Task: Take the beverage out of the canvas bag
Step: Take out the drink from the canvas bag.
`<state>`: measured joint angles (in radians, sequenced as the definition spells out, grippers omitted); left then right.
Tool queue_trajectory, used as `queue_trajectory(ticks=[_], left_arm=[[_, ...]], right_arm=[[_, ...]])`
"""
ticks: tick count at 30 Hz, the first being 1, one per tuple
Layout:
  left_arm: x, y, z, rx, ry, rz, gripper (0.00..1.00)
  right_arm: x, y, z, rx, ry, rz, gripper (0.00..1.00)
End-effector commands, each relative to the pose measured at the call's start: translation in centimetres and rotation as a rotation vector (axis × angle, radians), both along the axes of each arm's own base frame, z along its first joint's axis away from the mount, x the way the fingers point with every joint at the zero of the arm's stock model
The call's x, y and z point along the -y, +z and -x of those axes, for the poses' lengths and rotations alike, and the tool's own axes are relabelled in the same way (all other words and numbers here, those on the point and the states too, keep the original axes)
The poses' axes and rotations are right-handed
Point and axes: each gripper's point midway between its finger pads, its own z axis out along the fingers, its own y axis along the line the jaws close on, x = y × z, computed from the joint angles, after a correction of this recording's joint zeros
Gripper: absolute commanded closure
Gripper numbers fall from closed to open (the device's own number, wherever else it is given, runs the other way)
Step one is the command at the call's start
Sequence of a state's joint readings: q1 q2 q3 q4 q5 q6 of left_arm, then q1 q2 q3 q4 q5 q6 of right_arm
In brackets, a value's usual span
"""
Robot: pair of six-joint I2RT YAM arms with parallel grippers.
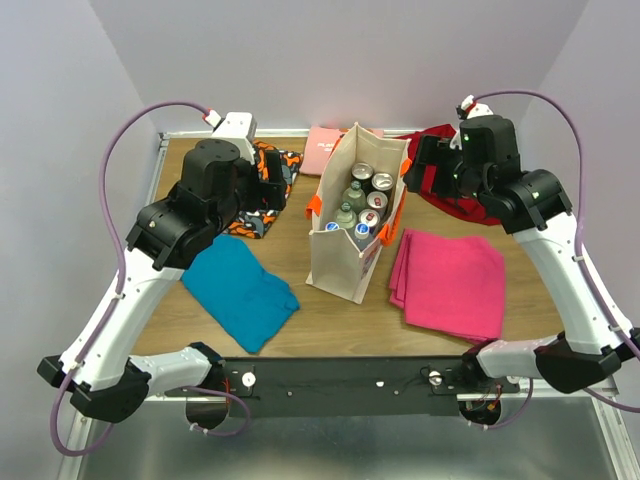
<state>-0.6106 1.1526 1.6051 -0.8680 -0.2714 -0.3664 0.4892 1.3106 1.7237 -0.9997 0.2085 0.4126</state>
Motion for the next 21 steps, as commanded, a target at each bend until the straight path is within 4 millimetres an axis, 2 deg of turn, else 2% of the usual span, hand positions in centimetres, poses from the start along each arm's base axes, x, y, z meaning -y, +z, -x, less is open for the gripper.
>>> queue_trajectory(ticks=[1, 4, 14, 18, 21], left_arm=[[0.2, -1.0, 0.3, -0.047, -0.008, 0.001, 0.01], [0.1, -1.1, 0.2, -0.048, 0.000, -0.006, 0.01], [0.6, -0.8, -1.0, -0.048, 0.016, -0.009, 0.01], [0.8, -0.8, -1.0, -0.049, -0.007, -0.030, 0.04], [0.6, -1.6, -0.7, -0.066, -0.019, -0.055, 0.05]], right_arm=[[-0.5, 0.3, 0.0, 0.007, 0.029, -0.011, 0.00], [-0.4, -0.9, -0.1, -0.010, 0.029, 0.008, 0.00], [1.4, -0.4, 0.3, 0.052, -0.007, 0.062, 0.00], [0.7, 0.0, 0.4, 0.060, 0.030, 0.045, 0.00], [-0.5, -0.6, 0.6, 0.021, 0.085, 0.023, 0.00]])
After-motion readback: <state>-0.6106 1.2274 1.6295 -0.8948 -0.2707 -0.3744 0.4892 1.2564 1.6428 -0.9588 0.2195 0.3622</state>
